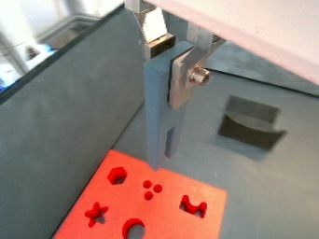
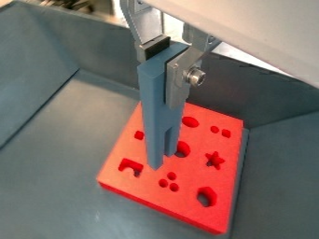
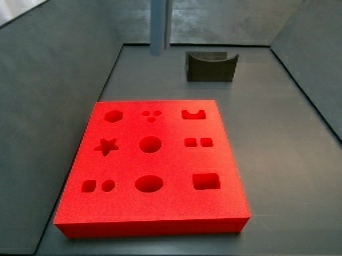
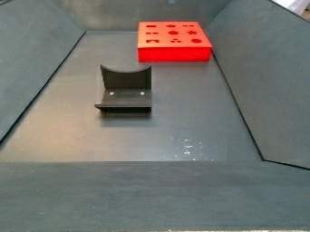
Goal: Pick up the double-square object. Move up. Move to above the board. Insert the double-square object.
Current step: Insert the double-square object.
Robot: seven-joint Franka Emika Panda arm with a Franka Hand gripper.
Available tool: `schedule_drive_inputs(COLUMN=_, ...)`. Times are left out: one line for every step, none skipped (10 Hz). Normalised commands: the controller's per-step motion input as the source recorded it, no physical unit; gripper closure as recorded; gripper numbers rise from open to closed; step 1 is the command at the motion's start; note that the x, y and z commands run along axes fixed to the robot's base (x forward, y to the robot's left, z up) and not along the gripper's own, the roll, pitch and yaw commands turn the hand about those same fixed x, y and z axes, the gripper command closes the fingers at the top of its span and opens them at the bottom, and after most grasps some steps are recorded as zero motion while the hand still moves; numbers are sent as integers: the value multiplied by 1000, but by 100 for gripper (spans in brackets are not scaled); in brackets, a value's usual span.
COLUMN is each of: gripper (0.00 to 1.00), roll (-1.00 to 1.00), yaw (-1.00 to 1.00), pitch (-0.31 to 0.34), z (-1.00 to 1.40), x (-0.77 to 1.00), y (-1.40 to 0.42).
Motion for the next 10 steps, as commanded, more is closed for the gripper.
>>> schedule_drive_inputs(gripper=100, roll=-63, yaw=-386, pitch=0, z=-103, x=683, y=-203)
schedule_drive_inputs(gripper=100, roll=-50, yaw=-386, pitch=0, z=-134, x=669, y=-240)
schedule_drive_inputs(gripper=100, roll=0, yaw=-520, pitch=0, z=-260, x=517, y=-243)
schedule_drive_inputs(gripper=100, roll=0, yaw=-786, pitch=-13, z=-357, x=220, y=-214)
schedule_drive_inputs(gripper=100, roll=0, yaw=-980, pitch=-11, z=-291, x=0, y=-169)
schedule_drive_inputs(gripper=100, roll=0, yaw=-997, pitch=-11, z=-289, x=0, y=-151)
schedule_drive_inputs(gripper=100, roll=0, yaw=-1000, pitch=-13, z=-297, x=0, y=-146)
schedule_drive_inputs(gripper=100, roll=0, yaw=-989, pitch=-19, z=-271, x=0, y=-146)
schedule_drive_inputs(gripper=100, roll=-40, yaw=-980, pitch=-43, z=-154, x=0, y=-129)
schedule_drive_inputs(gripper=100, roll=-53, yaw=-920, pitch=-43, z=-149, x=77, y=-131)
